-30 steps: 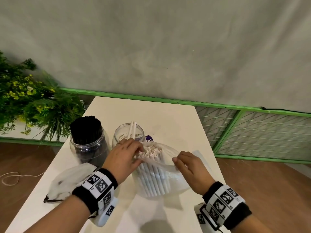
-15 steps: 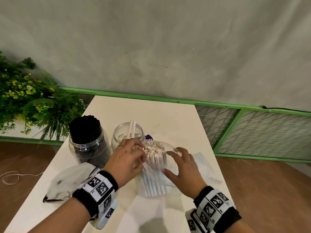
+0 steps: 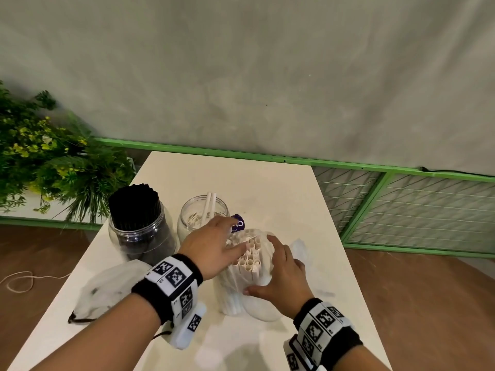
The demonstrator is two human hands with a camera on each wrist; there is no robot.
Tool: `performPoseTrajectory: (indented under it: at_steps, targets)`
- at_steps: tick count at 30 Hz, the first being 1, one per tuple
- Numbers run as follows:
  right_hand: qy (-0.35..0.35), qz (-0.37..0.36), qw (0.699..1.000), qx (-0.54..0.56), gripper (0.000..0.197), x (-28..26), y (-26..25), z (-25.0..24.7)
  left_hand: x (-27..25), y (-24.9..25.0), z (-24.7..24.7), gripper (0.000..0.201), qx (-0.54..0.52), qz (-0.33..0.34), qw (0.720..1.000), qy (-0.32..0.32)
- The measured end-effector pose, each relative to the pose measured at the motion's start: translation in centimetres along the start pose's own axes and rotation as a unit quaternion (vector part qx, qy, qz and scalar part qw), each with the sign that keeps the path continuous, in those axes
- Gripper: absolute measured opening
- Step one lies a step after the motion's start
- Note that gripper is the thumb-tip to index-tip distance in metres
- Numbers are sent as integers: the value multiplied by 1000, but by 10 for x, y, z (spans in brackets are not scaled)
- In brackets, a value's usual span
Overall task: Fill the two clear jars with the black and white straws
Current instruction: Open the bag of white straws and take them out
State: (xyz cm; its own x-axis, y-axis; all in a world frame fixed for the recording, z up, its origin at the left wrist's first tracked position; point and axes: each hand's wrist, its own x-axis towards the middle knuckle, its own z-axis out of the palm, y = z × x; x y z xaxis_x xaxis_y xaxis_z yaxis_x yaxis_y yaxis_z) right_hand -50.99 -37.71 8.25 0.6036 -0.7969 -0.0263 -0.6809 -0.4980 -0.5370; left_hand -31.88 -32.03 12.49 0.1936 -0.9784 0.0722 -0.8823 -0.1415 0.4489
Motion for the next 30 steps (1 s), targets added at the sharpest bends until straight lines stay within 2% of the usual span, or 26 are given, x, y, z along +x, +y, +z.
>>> performPoseTrajectory:
  at_steps: [3, 8, 10, 12, 13, 17, 19, 22, 23, 25, 28, 30]
  targets:
    - [-4, 0, 1000, 4, 127, 2, -1, 5, 7, 4, 1, 41, 65, 10, 998, -7]
    - [-21, -1, 1000, 16, 125, 3, -2, 5, 10, 12, 2, 28, 31, 32, 999, 25]
    - [-19, -2, 1000, 18, 124, 3, -1, 6, 13, 10, 6, 26, -79, -25, 997, -2]
    - [-21, -5, 1000, 18, 125, 3, -1, 8, 13, 8, 11, 24, -247, -92, 963, -57]
    - [-21, -6, 1000, 17, 125, 3, 0, 10, 13, 7, 13, 23, -297, -111, 946, -71]
    - [-19, -4, 1000, 9, 118, 3, 5, 14, 13, 1, 10, 22, -374, -141, 914, -65]
    - [-17, 1, 1000, 1, 113, 4, 8, 15, 10, -2, 3, 6, -357, -140, 922, -49]
    - [-14, 9, 1000, 0, 111, 7, 12, 16, -2, -11, -12, 24, -167, -91, 981, -34]
    - [-15, 7, 1000, -1, 110, 7, 12, 16, -8, -12, -18, 23, -96, -71, 992, -29]
    - [-17, -1, 1000, -5, 110, 6, 11, 18, -15, -10, -23, 16, -40, -63, 997, -9]
    - [-7, -8, 1000, 1, 111, 5, 7, 19, -13, -10, -15, 16, -87, -87, 992, 23]
    - [2, -11, 1000, 12, 113, 4, 4, 20, -10, -14, -8, 17, -236, -130, 963, 33]
